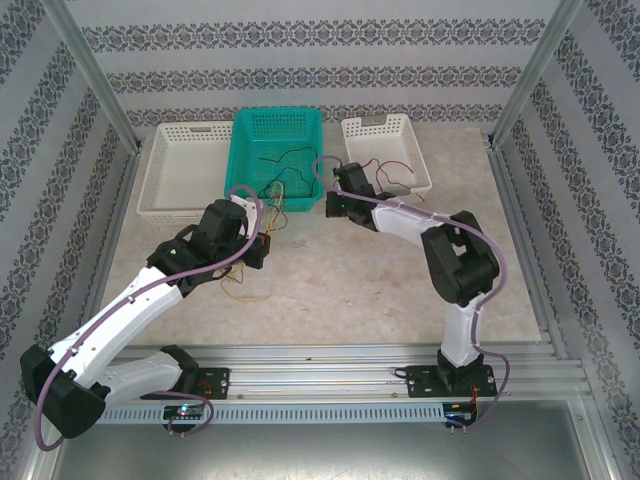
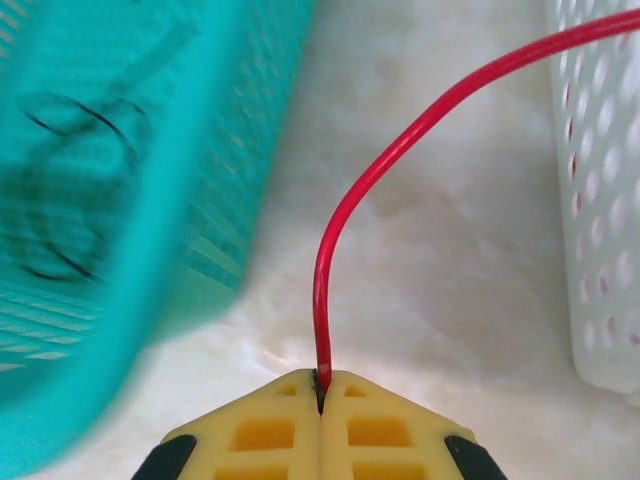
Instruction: Untangle the cables
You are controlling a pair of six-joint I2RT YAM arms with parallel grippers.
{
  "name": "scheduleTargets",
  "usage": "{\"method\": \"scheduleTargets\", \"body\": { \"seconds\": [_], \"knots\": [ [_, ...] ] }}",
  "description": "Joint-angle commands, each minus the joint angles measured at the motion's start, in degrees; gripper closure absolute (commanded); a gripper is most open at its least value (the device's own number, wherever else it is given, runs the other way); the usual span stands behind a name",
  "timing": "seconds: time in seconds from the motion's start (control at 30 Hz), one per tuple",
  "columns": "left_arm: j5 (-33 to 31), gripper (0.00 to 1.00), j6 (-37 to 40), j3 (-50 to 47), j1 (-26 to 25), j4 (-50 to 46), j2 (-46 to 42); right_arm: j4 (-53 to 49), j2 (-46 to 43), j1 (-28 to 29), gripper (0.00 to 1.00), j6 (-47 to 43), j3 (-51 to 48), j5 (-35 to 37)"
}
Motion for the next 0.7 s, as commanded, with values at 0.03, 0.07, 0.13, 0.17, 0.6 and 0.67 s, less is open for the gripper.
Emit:
{"method": "scheduleTargets", "body": {
  "seconds": [0.03, 0.07, 0.13, 0.17, 0.6, 0.67],
  "knots": [
    [1.2, 1.0, 1.3, -0.1, 0.9, 0.0, 0.6, -0.6, -5.9, -2.8, 1.0, 4.0, 0.4, -6.8],
    [1.3, 1.0, 1.3, -0.2, 0.9, 0.1, 0.6, -0.1, -6.3, -4.2, 1.0, 6.0, 0.5, -9.1],
    [1.5, 1.0, 1.3, -0.1, 0.9, 0.1, 0.7, 0.9, -5.8, -7.1, 1.0, 9.5, 1.3, -13.9],
    [1.5, 1.0, 1.3, -0.2, 1.0, 0.1, 0.7, 0.7, -4.9, -8.6, 1.0, 11.0, 2.5, -16.3],
    [2.4, 1.0, 1.0, -0.3, 1.3, 0.3, 1.7, -4.1, 12.0, -18.1, 1.0, 18.9, 22.7, -25.8],
    [2.6, 1.0, 1.0, -0.3, 1.3, 0.3, 2.1, -6.9, 15.4, -18.4, 1.0, 18.8, 26.5, -25.4]
  ]
}}
